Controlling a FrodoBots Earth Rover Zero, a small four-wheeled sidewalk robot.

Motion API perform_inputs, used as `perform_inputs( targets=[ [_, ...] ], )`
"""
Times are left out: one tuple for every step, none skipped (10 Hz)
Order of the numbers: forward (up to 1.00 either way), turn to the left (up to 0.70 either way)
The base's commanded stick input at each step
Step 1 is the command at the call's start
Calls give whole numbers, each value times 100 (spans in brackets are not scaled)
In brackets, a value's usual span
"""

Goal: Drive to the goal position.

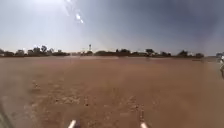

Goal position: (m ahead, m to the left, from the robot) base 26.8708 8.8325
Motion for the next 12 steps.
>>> perform_inputs(
  targets=[
    [70,0],
    [70,0],
    [70,0],
    [70,0],
    [70,0],
    [70,0],
    [70,0],
    [70,0],
    [70,0],
    [70,0],
    [70,0],
    [70,0]
  ],
)
